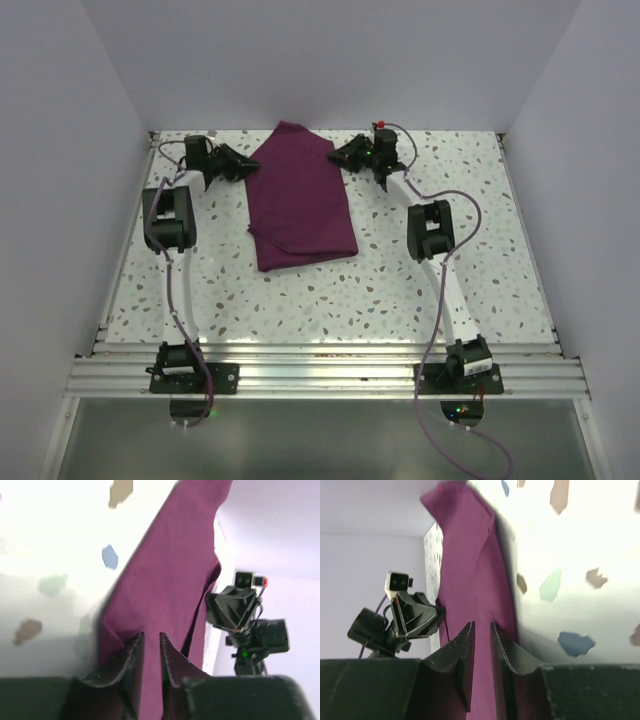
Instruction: Prepare the surgical pack
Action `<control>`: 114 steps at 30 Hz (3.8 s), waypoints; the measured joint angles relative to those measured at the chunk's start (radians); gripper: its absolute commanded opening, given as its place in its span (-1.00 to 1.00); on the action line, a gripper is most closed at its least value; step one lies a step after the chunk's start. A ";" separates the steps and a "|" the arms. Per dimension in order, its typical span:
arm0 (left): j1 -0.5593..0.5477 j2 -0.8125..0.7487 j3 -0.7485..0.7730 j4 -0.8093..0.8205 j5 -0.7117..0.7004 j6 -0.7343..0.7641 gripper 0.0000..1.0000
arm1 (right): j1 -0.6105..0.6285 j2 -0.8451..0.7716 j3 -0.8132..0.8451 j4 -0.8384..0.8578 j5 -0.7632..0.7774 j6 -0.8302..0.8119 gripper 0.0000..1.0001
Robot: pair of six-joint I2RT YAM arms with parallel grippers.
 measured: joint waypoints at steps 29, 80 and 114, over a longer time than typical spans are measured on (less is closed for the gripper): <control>-0.053 -0.166 -0.106 -0.097 -0.443 0.212 -0.02 | 0.016 -0.039 0.043 -0.074 0.212 -0.434 0.01; -0.089 -0.465 -0.126 -0.447 -0.484 0.357 -1.00 | 0.040 -0.362 -0.192 -0.210 0.030 -0.315 -1.00; -0.156 -1.060 -0.833 -0.507 -0.476 0.397 -1.00 | 0.039 -0.930 -0.989 -0.386 -0.066 -0.474 -1.00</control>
